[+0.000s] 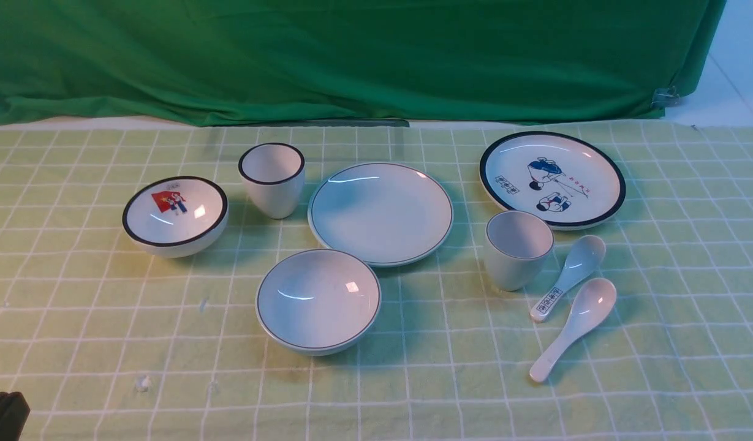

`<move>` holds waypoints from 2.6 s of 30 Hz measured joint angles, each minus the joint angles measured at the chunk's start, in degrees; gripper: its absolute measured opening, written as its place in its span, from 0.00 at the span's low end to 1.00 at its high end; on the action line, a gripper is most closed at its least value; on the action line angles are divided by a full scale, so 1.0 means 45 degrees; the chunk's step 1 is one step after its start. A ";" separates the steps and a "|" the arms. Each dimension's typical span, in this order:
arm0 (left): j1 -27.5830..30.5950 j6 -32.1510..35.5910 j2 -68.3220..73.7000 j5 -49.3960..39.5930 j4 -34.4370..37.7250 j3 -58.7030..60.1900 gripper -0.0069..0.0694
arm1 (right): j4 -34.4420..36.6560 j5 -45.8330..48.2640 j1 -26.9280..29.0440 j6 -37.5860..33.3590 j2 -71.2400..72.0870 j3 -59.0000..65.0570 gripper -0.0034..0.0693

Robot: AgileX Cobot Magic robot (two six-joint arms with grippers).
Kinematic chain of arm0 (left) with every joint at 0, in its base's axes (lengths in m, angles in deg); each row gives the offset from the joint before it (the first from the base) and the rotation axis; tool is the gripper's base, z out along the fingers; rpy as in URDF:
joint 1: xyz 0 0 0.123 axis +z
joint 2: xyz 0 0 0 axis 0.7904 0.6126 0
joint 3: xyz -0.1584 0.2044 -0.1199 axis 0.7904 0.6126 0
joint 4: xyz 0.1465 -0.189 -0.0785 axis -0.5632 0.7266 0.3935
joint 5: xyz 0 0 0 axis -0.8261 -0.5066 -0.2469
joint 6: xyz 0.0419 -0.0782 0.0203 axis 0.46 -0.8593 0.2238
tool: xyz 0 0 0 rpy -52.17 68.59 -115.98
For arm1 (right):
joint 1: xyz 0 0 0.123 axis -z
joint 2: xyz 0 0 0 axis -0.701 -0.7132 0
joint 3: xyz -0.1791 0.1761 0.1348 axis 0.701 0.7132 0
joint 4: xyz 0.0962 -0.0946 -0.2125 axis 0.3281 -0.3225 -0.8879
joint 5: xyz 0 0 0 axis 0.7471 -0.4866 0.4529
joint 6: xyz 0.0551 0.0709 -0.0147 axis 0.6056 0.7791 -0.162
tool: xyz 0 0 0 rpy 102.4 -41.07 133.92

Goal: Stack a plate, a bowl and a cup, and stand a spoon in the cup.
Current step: Use the left arm to grab a blue rice bowl

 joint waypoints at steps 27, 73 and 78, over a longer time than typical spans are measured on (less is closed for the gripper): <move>0.0000 0.0000 0.0000 0.0000 0.0000 0.0000 0.11 | 0.0000 0.0000 0.0000 0.0000 0.0000 0.0000 0.38; 0.0000 -0.7884 0.5684 0.5972 -0.4080 -0.7262 0.11 | 0.0000 -0.7454 0.0000 -0.3235 -0.7298 -0.5708 0.09; -0.0457 -0.8813 0.8862 0.3664 -0.3968 -0.7838 0.11 | 0.0000 -0.3844 -0.0158 -0.3606 -1.0574 -0.7159 0.09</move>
